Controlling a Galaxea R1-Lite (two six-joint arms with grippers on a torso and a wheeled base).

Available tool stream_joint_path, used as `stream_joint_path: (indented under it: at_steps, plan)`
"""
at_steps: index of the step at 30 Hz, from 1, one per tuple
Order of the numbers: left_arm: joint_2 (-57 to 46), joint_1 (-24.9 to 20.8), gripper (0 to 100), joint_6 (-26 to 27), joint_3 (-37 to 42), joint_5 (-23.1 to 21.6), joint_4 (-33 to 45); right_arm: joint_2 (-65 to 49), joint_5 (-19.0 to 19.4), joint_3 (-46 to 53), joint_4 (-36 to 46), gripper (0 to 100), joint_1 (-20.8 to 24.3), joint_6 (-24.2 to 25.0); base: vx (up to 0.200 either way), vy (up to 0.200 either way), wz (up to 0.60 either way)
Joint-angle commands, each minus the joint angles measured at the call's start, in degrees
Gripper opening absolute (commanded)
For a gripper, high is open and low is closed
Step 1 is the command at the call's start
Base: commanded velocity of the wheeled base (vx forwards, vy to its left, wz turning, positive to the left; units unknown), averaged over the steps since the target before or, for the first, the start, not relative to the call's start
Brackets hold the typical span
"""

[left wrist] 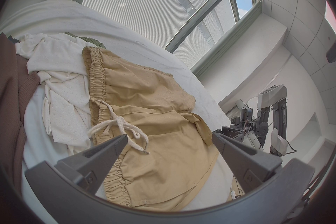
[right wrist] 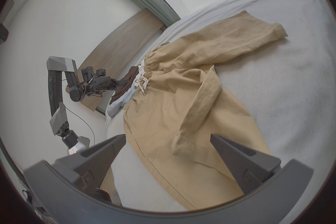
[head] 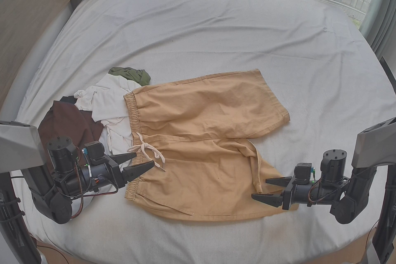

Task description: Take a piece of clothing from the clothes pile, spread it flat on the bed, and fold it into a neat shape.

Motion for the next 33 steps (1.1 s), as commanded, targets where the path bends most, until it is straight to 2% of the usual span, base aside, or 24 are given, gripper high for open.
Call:
stream_joint_path:
  at_steps: [1, 6, 7, 18, 24, 29, 33]
  plan:
    - [0.4, 0.0, 100, 0.0, 0.0, 0.0, 0.0, 2.0, 0.0, -1.1, -0.2, 100, 0.5, 0.0, 0.000, 0.000, 0.00]
    - [0.4, -0.1, 100, 0.0, 0.0, 0.0, -0.1, 3.9, -1.4, -2.0, -0.5, 100, 0.4, 0.0, 0.000, 0.000, 0.00]
    - [0.4, -0.1, 100, 0.0, 0.0, 0.0, 0.0, 4.4, -1.7, -2.3, -0.6, 0, 0.4, -0.1, 0.000, 0.000, 0.00]
    - [0.8, -0.1, 100, 0.0, -0.1, -0.1, 0.0, 1.4, -2.0, -2.7, -1.5, 0, -0.6, -0.1, 0.000, 0.000, 0.00]
    - [1.0, -0.1, 100, 0.0, -0.1, -0.1, 0.0, -3.3, -2.0, -3.9, -0.5, 0, -4.1, -0.3, 0.000, 0.000, 0.00]
    - [1.6, -0.2, 100, 0.1, 0.0, -0.1, 0.0, -3.2, -1.9, -5.6, -0.5, 0, -7.8, -0.4, 0.000, 0.000, 0.00]
    - [1.7, -0.1, 100, 0.1, -0.1, -0.1, -0.1, -2.9, -1.9, -6.4, -0.4, 0, -9.2, -0.4, 0.000, 0.000, 0.00]
